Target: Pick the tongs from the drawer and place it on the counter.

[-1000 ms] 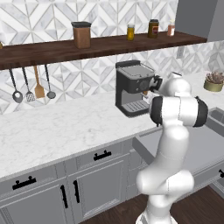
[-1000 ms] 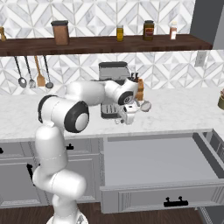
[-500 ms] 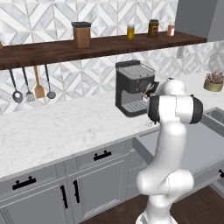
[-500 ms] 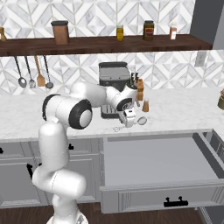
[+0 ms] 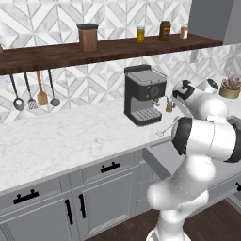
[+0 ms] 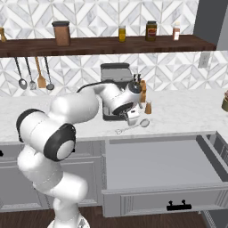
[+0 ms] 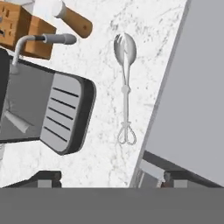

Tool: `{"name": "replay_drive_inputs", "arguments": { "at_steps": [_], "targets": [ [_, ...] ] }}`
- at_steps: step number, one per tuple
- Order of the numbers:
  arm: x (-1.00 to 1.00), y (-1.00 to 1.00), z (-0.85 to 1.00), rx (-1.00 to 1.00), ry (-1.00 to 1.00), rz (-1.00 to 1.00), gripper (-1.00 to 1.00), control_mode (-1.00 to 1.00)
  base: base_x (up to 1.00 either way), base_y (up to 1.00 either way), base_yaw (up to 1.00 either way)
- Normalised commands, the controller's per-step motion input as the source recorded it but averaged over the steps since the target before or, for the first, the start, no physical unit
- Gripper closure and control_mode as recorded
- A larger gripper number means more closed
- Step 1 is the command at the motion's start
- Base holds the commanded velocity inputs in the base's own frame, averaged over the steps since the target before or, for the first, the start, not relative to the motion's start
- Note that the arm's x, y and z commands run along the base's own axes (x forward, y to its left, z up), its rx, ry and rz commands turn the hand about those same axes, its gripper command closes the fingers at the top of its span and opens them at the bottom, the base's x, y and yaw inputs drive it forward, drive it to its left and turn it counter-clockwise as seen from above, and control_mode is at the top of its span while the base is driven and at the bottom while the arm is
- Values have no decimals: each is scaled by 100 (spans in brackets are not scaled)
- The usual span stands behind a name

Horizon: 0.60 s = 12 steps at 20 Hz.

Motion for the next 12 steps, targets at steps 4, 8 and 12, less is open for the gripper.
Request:
{"name": "replay_drive_inputs", "arguments": {
  "at_steps": [4, 8, 12],
  "targets": [
    [-100, 38, 100, -6, -54, 0, -100, -100, 0, 0, 0],
    [-100, 34, 100, 0, -47, 0, -100, -100, 0, 0, 0],
    [-100, 29, 100, 0, -38, 0, -100, -100, 0, 0, 0]
  ]
}}
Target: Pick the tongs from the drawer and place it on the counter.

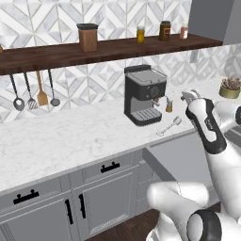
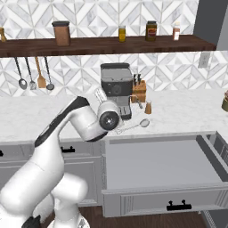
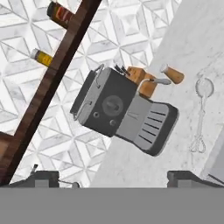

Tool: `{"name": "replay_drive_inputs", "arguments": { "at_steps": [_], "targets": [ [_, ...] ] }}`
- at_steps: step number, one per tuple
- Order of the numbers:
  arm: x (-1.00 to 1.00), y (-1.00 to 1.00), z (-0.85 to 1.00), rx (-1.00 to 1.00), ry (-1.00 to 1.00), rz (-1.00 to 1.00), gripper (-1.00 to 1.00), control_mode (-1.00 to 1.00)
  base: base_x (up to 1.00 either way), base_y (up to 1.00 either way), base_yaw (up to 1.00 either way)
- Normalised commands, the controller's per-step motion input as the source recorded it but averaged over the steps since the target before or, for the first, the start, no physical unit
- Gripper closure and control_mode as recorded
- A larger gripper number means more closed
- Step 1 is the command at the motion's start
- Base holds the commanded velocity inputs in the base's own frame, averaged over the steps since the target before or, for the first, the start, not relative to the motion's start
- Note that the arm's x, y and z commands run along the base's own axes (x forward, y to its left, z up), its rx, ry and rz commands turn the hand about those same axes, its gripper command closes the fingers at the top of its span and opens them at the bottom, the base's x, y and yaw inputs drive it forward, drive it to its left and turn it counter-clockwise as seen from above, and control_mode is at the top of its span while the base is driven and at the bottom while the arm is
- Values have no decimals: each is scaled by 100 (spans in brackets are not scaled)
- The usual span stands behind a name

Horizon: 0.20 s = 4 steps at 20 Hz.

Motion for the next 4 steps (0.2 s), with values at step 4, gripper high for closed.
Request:
{"name": "replay_drive_inputs", "arguments": {
  "at_steps": [4],
  "targets": [
    [-100, 16, 100, 0, -27, 2, -100, -100, 0, 0, 0]
  ]
}}
